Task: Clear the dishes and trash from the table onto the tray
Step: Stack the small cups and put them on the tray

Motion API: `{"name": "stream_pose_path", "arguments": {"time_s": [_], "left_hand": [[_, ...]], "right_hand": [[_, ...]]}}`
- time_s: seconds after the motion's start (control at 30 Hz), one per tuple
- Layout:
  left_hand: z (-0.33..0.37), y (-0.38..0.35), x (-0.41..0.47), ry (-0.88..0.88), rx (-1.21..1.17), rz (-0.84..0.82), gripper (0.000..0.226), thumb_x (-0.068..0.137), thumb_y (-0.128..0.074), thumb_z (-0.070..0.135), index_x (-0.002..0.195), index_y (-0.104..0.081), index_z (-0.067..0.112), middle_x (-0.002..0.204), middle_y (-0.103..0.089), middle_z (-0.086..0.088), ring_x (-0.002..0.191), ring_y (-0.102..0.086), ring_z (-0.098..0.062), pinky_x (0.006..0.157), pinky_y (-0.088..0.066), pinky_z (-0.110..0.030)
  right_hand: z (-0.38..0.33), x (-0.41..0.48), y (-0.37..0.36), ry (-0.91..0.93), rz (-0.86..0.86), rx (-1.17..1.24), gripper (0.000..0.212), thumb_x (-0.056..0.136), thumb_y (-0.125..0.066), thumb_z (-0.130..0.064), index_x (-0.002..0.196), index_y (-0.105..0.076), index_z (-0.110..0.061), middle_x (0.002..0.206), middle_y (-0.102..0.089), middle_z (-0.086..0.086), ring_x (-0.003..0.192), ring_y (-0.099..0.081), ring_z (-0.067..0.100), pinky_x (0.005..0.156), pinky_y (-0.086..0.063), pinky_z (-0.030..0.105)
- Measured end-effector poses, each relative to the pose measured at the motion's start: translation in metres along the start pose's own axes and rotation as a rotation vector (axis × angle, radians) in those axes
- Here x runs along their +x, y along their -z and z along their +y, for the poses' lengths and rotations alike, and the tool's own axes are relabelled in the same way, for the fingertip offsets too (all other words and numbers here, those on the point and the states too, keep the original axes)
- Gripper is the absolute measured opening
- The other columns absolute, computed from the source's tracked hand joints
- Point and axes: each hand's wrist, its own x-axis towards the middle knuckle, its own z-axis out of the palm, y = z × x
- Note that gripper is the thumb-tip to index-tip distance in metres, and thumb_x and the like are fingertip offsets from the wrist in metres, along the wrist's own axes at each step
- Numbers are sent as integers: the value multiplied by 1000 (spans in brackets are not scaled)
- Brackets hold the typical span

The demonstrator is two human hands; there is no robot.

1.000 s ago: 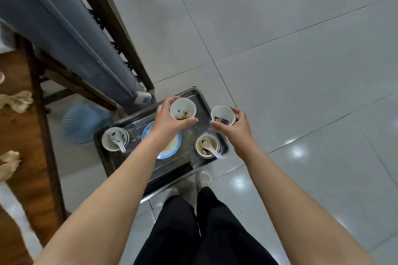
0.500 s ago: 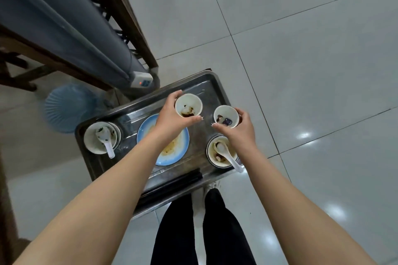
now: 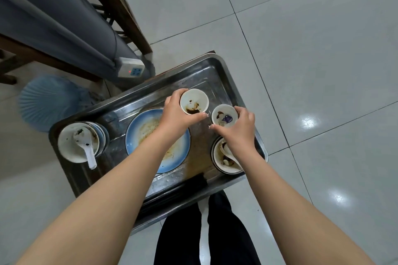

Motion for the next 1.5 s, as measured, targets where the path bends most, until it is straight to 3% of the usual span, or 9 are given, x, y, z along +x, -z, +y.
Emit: {"name": "stream_pose_path", "arguments": {"time_s": [0.07,0.17,0.6,0.77,0.97,1.17,1.5], "left_hand": [[-2,0,3,1,-5,1,76,70,-84,27,133,-42,25,132,-42,-3,118,-44,-18,96,-38,-31],[-4,0,9,-5,1,-1,77,69,-84,26,134,-42,26,132,-43,-4,118,-45,-19,99,-40,-33],[5,-11,32,-61,116,-42,81,71,-84,23,139,-40,26,137,-44,-2,122,-46,-20,91,-40,-28],[6,-10,40,-56,120,-66,81,70,-84,23,139,-41,27,138,-47,0,125,-46,-21,101,-44,-37],[16,-22,49,-109,177,-118,81,70,-84,22,139,-42,26,137,-51,2,126,-45,-18,100,-39,-31],[15,-27,53,-105,189,-156,83,73,-82,18,143,-38,26,138,-50,1,127,-45,-19,95,-37,-26],[19,-26,48,-89,226,-194,93,79,-75,18,152,-18,28,150,-37,-2,140,-32,-23,111,-31,-40]], "right_hand": [[3,2,-3,17,5,-59,89,60,-87,-42,132,-42,-17,129,-41,2,110,-48,15,97,-45,32],[6,3,-4,46,26,-195,85,60,-84,-50,129,-44,-19,128,-45,-1,119,-45,18,103,-35,41],[9,3,1,76,25,-335,86,66,-78,-56,136,-41,-22,137,-45,0,125,-38,21,101,-35,36],[12,4,6,98,-21,-321,85,67,-75,-58,137,-41,-25,137,-44,-1,125,-37,19,100,-34,36],[17,1,10,64,-21,-237,85,69,-76,-54,139,-39,-26,137,-43,-1,126,-37,18,103,-32,37],[21,-1,14,85,-53,-351,79,72,-75,-52,139,-38,-30,137,-42,-4,126,-36,19,101,-32,36],[21,-8,10,93,4,-415,72,80,-69,-51,140,-37,-27,137,-44,-3,124,-37,19,99,-32,34]]}}
